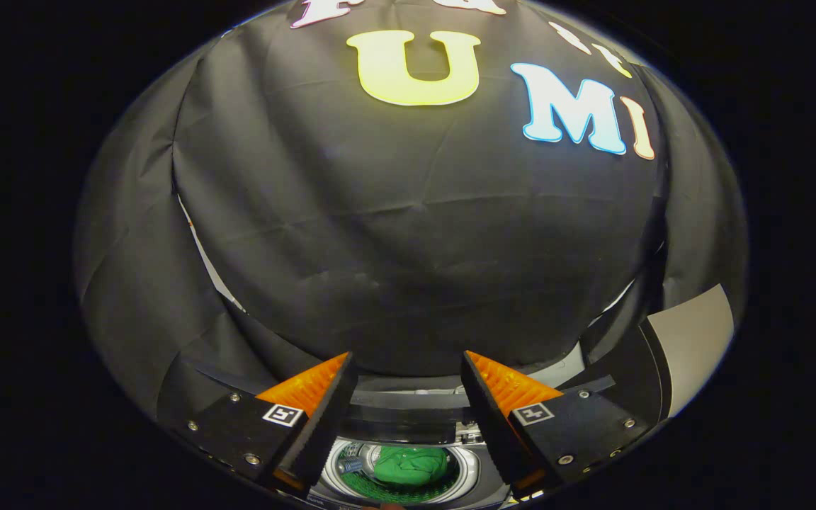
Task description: Put the clothes into the washing machine and then close the washing machine lid.
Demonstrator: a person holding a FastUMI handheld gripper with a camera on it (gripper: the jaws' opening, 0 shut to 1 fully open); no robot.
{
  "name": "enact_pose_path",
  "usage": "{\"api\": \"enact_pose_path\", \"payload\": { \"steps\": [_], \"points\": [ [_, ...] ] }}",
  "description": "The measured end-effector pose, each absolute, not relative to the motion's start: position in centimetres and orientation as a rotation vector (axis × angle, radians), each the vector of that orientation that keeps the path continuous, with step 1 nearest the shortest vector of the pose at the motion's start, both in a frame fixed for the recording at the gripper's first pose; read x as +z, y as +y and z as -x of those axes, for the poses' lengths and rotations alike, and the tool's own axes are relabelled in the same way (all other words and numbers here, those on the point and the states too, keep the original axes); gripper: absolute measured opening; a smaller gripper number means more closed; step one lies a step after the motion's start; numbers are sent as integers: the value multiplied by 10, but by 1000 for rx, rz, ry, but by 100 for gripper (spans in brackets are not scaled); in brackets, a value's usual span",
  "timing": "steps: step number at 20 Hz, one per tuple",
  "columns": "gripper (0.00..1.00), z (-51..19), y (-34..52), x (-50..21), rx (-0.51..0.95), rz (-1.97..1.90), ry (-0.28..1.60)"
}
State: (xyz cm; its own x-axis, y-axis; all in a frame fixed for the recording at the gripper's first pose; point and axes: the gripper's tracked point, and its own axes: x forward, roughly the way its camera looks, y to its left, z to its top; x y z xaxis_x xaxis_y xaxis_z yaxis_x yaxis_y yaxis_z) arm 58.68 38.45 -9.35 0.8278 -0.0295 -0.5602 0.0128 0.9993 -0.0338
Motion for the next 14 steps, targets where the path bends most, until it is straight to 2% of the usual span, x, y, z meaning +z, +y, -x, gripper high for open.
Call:
{"api": "enact_pose_path", "payload": {
  "steps": [14],
  "points": [
    [92, -566, 389, -95, -10, 27, 590]
  ]
}}
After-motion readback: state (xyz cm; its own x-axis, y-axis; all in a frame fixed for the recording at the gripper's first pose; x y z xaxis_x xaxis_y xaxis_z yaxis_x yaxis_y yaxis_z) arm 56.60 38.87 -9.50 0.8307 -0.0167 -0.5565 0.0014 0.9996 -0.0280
